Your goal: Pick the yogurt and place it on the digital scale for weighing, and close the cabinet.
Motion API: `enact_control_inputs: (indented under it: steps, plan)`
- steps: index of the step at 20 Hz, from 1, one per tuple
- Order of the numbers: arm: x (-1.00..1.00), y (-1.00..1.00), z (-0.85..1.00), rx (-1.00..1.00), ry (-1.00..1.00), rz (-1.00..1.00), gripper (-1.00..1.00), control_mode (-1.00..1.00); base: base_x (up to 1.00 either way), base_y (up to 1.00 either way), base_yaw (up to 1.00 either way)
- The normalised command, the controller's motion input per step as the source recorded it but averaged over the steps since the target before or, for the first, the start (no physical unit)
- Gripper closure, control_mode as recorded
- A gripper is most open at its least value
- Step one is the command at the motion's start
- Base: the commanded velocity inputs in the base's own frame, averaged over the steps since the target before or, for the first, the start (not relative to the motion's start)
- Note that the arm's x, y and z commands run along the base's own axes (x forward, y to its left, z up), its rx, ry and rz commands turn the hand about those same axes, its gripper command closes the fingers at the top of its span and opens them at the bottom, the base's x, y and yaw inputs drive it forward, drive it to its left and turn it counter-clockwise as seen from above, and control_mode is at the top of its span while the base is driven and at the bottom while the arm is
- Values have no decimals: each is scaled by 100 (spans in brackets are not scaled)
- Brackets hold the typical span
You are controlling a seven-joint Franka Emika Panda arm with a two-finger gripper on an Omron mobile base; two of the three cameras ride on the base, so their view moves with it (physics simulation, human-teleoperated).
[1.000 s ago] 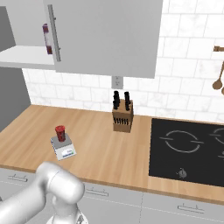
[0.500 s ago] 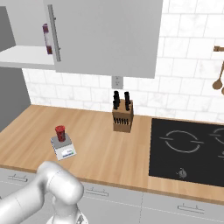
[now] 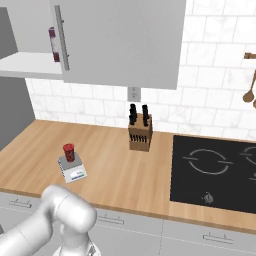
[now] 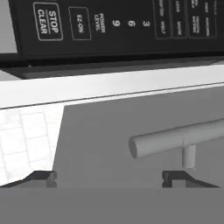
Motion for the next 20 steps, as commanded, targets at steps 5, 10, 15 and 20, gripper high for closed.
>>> enact_control_inputs:
  steps: [5,10,15,20]
  plan:
    - [24,-100,35,24,0,0,-100,-100,0,0,0]
    - [34,-99,29,23,0,0,-100,-100,0,0,0]
    - [37,-100,26,25,0,0,-100,-100,0,0,0]
    - [56,-96,20,24,0,0,-100,-100,0,0,0]
